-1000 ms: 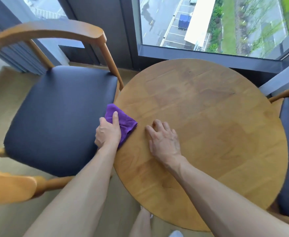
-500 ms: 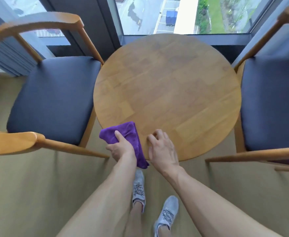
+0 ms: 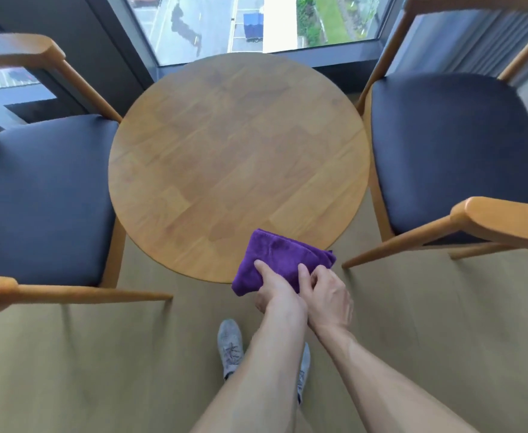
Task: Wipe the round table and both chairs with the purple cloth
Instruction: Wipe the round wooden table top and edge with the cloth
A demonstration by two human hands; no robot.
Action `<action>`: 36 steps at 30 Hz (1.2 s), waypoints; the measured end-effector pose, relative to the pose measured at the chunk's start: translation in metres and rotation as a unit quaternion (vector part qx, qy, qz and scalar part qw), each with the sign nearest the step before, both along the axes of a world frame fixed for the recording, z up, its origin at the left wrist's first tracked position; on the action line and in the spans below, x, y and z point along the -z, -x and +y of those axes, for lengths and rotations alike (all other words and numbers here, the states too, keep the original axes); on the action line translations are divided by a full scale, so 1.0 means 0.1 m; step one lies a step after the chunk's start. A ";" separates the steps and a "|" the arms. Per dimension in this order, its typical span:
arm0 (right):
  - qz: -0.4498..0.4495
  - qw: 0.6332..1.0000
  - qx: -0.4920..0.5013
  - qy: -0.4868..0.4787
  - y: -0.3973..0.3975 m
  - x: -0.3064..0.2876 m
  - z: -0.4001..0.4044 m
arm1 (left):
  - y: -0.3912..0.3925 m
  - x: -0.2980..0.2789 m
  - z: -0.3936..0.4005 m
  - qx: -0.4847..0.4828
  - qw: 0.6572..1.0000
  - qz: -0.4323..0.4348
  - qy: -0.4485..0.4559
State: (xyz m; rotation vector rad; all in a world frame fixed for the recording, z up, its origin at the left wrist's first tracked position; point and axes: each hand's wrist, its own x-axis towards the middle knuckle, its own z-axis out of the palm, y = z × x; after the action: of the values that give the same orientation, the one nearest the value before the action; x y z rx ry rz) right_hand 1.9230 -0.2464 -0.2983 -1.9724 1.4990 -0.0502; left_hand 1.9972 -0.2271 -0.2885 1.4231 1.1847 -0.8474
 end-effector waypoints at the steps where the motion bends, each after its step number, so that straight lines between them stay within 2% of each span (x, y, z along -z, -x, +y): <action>1: -0.008 0.999 0.016 -0.032 0.03 0.02 -0.07 | 0.05 -0.02 -0.05 0.017 1.000 0.020 0.016; 5: -0.060 0.976 0.108 -0.181 -0.03 0.06 -0.38 | 0.16 -0.10 -0.22 0.105 0.989 0.064 0.087; 7: -0.113 0.949 0.176 -0.238 -0.12 0.07 -0.49 | 0.15 -0.14 -0.27 0.200 0.972 0.060 0.104; 9: -0.154 0.924 0.227 -0.267 -0.19 0.11 -0.54 | 0.09 -0.22 -0.21 0.339 0.935 0.038 0.096; 10: -0.168 0.914 0.251 -0.272 -0.23 0.14 -0.53 | 0.03 -0.27 -0.14 0.419 0.904 0.003 0.083; 12: -0.204 0.889 0.304 -0.275 -0.30 0.19 -0.47 | -0.13 -0.32 0.03 0.540 0.829 -0.143 0.036; 14: -0.248 0.853 0.361 -0.285 -0.39 0.24 -0.36 | -0.38 -0.38 0.12 0.590 0.733 -0.332 -0.062; 16: -0.240 0.850 0.389 -0.260 -0.49 0.26 -0.26 | -0.68 -0.38 0.07 0.611 0.623 -0.463 -0.155; 17: -0.222 0.860 0.395 -0.235 -0.53 0.27 -0.24 | -0.84 -0.34 0.00 0.629 0.582 -0.487 -0.171; 21: -0.179 0.888 0.393 -0.156 -0.63 0.25 -0.27 | -1.36 -0.10 -0.24 0.725 0.463 -0.461 -0.219; 27: -0.141 0.931 0.335 -0.028 -0.62 0.20 -0.74 | -1.79 0.09 -0.26 0.783 0.346 -0.462 -0.234; 28: -0.136 0.938 0.319 -0.009 -0.61 0.18 -0.87 | -1.82 0.11 -0.22 0.786 0.333 -0.467 -0.231; 30: -0.115 0.951 0.287 0.020 -0.63 0.16 -1.14 | -1.86 0.13 -0.16 0.785 0.330 -0.477 -0.218; 34: -0.035 0.969 0.229 0.082 -0.78 0.13 -1.62 | -1.95 0.13 -0.11 0.770 0.358 -0.499 -0.172; 36: 0.006 0.970 0.208 0.128 -0.91 0.14 -1.69 | -1.99 0.15 -0.09 0.767 0.359 -0.508 -0.161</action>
State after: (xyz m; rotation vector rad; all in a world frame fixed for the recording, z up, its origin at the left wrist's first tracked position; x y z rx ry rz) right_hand 2.0142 -0.4154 -0.3127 -1.8126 1.9747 -0.4300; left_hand 2.1960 -0.2359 -0.3030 2.5754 -1.4663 -0.4434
